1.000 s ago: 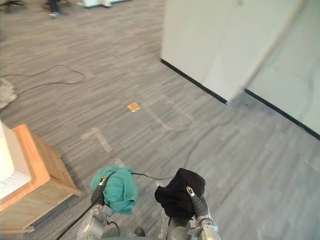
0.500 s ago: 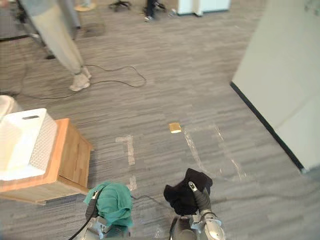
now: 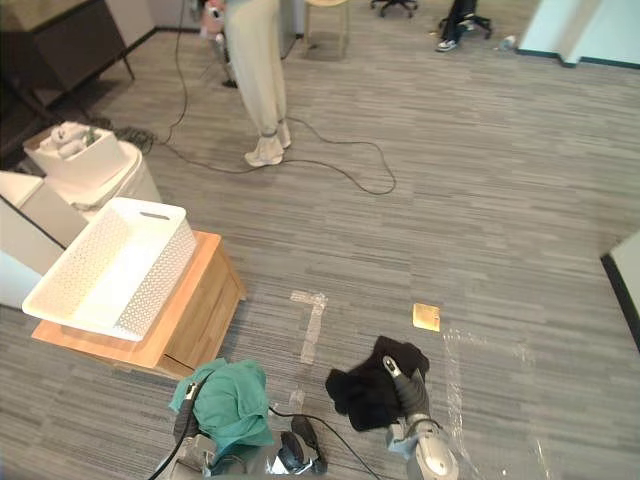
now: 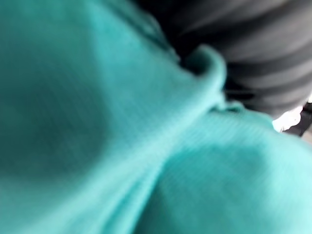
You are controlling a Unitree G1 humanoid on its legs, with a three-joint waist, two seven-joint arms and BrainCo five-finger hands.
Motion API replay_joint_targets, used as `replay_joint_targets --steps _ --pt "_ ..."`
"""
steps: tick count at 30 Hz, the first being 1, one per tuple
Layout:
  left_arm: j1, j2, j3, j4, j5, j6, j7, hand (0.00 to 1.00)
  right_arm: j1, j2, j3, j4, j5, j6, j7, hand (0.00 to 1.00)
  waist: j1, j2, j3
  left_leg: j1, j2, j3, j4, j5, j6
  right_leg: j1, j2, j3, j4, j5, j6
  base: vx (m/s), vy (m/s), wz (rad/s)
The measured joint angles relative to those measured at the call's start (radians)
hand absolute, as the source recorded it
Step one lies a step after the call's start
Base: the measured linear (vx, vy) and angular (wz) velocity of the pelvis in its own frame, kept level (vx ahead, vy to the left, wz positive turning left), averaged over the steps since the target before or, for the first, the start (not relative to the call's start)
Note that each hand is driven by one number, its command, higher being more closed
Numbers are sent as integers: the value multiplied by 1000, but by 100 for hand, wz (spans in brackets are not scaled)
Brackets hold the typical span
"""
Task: Tidy the bed and pick cloth on bed and put in laundry
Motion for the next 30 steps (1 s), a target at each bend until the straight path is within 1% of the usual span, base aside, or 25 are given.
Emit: replay_joint_targets --steps 1,2,3,4,6,7,8,9,10,11,13,14,15,17,18,19,20,21,22,24,26,27,28,29,30 --pt "1 18 -11 0 21 -6 1 100 6 -1 29 -17 -7 0 2 100 -8 1 0 54 -15 -45 -34 -1 -2 -53 -4 40 156 -1 0 404 24 99" --pt "1 29 -20 -1 32 -12 2 100 8 -1 40 -25 -8 0 3 100 -16 2 -1 76 -19 -68 -47 -2 -5 -80 -8 41 205 -2 -2 332 -8 120" --pt "-6 45 -36 -2 39 -18 4 100 16 0 55 -40 -7 0 1 100 -26 3 -1 112 -31 -123 -68 -3 -6 -137 -10 50 240 -17 -29 289 -38 133" --pt "-25 59 -49 -2 41 -21 8 100 23 0 64 -48 -7 0 -1 100 -30 2 2 144 -44 -179 -86 -3 -7 -200 -4 71 215 -42 -63 269 -50 137" --pt "-52 76 -60 -3 41 -22 14 100 42 0 66 -50 -3 0 -10 100 -52 8 6 173 -47 -277 -100 -4 -12 -284 11 101 93 -70 -91 214 -60 142" --pt "-59 78 -68 -5 41 -23 20 100 52 0 67 -50 4 0 -14 100 -56 13 10 187 -47 -305 -104 -4 -15 -302 16 111 41 -74 -84 278 -70 153" --pt "-62 84 -70 -10 41 -20 31 100 76 0 68 -49 14 -1 -18 100 -60 18 16 207 -48 -357 -115 -4 -20 -333 28 134 -92 -67 -73 306 -80 139" --pt "-62 85 -69 -10 41 -13 39 100 81 0 68 -40 14 -1 -18 100 -63 15 21 232 -46 -412 -115 -9 -32 -349 43 176 -241 -51 -62 313 -92 135" --pt "-62 86 -70 -10 41 -6 46 100 83 0 67 -39 16 -1 -19 100 -66 13 20 239 -45 -439 -116 -11 -37 -362 56 208 -312 -31 -62 300 -116 150" --pt "-56 98 -71 -8 41 3 50 100 79 0 65 -41 26 -7 -18 100 -69 11 21 254 -41 -511 -116 -24 -58 -394 93 325 -487 45 -45 308 -156 116" --pt "-45 105 -71 -8 41 2 49 100 77 2 66 -43 25 -17 -17 100 -68 9 22 260 -40 -553 -114 -38 -83 -405 111 392 -566 95 -34 322 -206 95" --pt "-26 112 -70 -8 40 0 48 100 77 4 68 -43 25 -26 -15 100 -63 5 24 274 -40 -590 -112 -57 -112 -415 124 434 -592 129 -32 356 -283 91" --pt "-5 118 -69 -8 40 -9 47 100 77 8 68 -46 26 -30 -10 100 -61 0 22 279 -38 -623 -92 -86 -136 -423 139 463 -579 142 -52 368 -299 86" --pt "27 118 -68 -8 40 -32 44 100 80 9 73 -84 29 -32 7 100 -59 1 20 280 -28 -658 -49 -156 -158 -418 160 462 -539 165 -80 389 -347 77" --pt "45 107 -67 -7 34 -33 44 100 78 -3 85 -106 30 -32 13 100 -58 24 18 288 18 -648 -16 -203 -214 -398 175 430 -524 192 -101 405 -355 81" --pt "52 95 -70 -8 30 -33 42 100 78 -7 89 -116 30 -32 18 100 -59 44 21 272 53 -615 30 -203 -255 -380 183 398 -527 178 -117 329 -274 92" --pt "50 77 -75 -10 29 -34 30 100 72 -18 88 -129 32 -30 18 100 -71 69 22 214 84 -533 147 -176 -266 -355 184 359 -537 169 -137 375 -330 121" --pt "50 46 -73 -21 29 -35 4 100 70 -37 93 -160 30 -20 20 100 -76 79 33 104 158 -384 360 -123 -292 -284 180 294 -591 169 -141 416 -363 118" --pt "50 39 -73 -22 30 -34 -3 100 72 -41 94 -170 30 -18 21 100 -72 81 34 85 185 -333 405 -124 -294 -245 178 269 -616 167 -146 398 -340 104" --pt "54 35 -77 -53 29 -21 -6 100 71 -43 88 -192 30 -12 25 100 -67 70 37 51 226 -230 422 -132 -285 -131 162 207 -697 159 -156 293 -200 72" --pt "68 35 -77 -103 29 -8 -9 100 45 -49 85 -194 30 -11 27 100 -55 72 36 26 249 -143 355 -131 -284 -73 158 174 -747 160 -155 251 -123 41" --pt "64 35 -79 -115 29 1 -13 100 34 -52 84 -193 30 -10 29 100 -53 72 36 22 248 -86 269 -121 -275 -45 150 147 -766 161 -151 302 -34 36" --pt "63 32 -85 -125 30 4 -13 100 30 -53 84 -195 30 -9 29 100 -53 77 34 25 243 -38 163 -63 -259 -26 145 122 -774 157 -138 311 -1 51" --pt "66 31 -92 -134 33 5 -13 100 33 -54 84 -201 28 -9 29 100 -56 87 27 25 242 -17 79 47 -241 -15 148 101 -775 145 -120 254 36 53" --pt "66 30 -96 -137 33 6 -13 100 33 -53 84 -202 23 -7 29 100 -58 92 27 26 239 -12 46 57 -188 -4 152 90 -775 134 -105 150 57 57"
